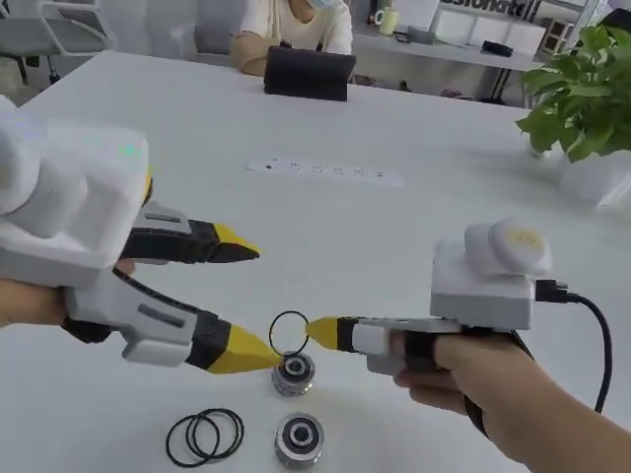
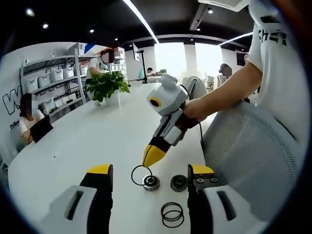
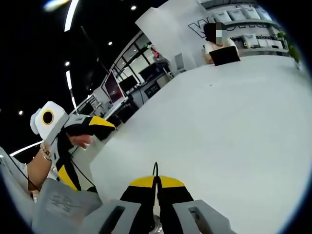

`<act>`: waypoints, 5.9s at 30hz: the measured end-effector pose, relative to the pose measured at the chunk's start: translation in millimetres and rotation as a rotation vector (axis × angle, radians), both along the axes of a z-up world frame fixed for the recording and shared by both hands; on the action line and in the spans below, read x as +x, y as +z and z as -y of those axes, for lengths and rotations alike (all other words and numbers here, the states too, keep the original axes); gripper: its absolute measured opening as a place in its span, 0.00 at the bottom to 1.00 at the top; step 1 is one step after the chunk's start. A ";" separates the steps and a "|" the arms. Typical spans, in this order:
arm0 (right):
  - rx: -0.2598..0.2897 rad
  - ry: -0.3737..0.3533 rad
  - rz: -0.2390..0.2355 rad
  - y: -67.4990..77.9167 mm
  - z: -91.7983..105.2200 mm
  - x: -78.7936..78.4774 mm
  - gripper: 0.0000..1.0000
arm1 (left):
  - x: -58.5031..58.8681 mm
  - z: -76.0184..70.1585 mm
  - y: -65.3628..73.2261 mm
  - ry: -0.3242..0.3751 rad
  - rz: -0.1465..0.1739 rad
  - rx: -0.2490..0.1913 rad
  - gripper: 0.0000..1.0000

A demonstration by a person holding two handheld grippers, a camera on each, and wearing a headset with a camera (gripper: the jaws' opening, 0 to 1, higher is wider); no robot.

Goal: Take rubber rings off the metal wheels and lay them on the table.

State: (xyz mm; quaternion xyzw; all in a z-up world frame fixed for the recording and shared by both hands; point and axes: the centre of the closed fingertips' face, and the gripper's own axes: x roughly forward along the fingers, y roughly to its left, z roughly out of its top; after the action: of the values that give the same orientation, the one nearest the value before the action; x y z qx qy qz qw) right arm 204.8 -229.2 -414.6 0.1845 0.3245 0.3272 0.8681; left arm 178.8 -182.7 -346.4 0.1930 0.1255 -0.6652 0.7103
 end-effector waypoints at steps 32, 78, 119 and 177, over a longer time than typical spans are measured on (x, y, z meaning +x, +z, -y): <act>0.080 0.165 -0.015 9.7 -50.8 -25.4 0.00 | -30.9 -100.9 -44.4 0.220 -0.089 -0.014 0.82; -0.078 0.297 -0.103 -49.8 -81.2 -55.2 0.00 | -61.5 -105.3 -82.9 0.267 -0.229 0.011 0.79; -0.214 0.324 0.096 -17.1 -59.7 -37.9 0.08 | -63.5 -106.8 -85.4 0.261 -0.230 0.020 0.79; -0.218 0.110 0.202 10.7 91.2 -104.6 0.74 | -59.0 -121.1 -64.5 0.300 -0.208 -0.047 0.81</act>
State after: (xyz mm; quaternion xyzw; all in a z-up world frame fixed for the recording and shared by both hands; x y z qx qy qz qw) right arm 100.2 -320.4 -403.9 0.0371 0.2786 0.3539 0.8920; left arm 119.8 -61.6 -410.8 0.0855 0.2100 -0.5708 0.7892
